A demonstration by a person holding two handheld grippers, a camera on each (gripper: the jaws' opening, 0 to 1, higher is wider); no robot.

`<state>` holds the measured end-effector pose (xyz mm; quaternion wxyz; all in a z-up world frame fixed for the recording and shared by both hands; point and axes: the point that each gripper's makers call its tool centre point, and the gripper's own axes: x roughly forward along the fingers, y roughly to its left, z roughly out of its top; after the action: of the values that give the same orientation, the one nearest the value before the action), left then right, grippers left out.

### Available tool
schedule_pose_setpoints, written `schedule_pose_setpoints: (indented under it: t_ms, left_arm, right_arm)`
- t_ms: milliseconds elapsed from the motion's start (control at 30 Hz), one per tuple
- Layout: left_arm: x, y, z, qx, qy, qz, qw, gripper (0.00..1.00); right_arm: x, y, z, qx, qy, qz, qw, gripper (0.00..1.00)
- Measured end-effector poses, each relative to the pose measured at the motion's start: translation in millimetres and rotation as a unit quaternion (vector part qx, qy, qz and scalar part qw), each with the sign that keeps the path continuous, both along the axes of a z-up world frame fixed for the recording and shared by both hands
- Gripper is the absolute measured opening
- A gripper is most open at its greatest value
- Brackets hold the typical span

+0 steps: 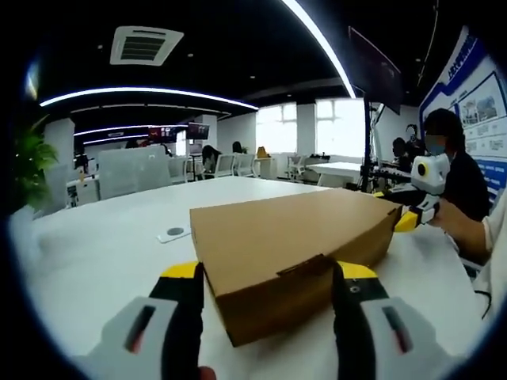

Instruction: Operate the shoe box by opening the lid, removing the specified soft item, and placing it in the target area until the item is outside and the box remains undamaged.

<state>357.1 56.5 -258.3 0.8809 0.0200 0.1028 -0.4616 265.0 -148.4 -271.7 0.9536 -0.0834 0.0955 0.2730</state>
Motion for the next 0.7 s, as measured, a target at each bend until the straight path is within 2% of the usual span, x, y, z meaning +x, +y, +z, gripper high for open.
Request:
schedule_pose_setpoints:
  t_ms: [533,700]
  left_arm:
    - [-15.4,5,3.6,-0.007,-0.005,0.029,0.9995,0.66]
    - [-20.5,5,3.4,-0.015,-0.010,0.039,0.9991,0.66]
  right_arm:
    - [-2,-2,3.2,-0.004,0.007,0.035,0.9994,0.64]
    - [-4,-1,2.0,0.004,-0.005,0.045,0.9990,0.64]
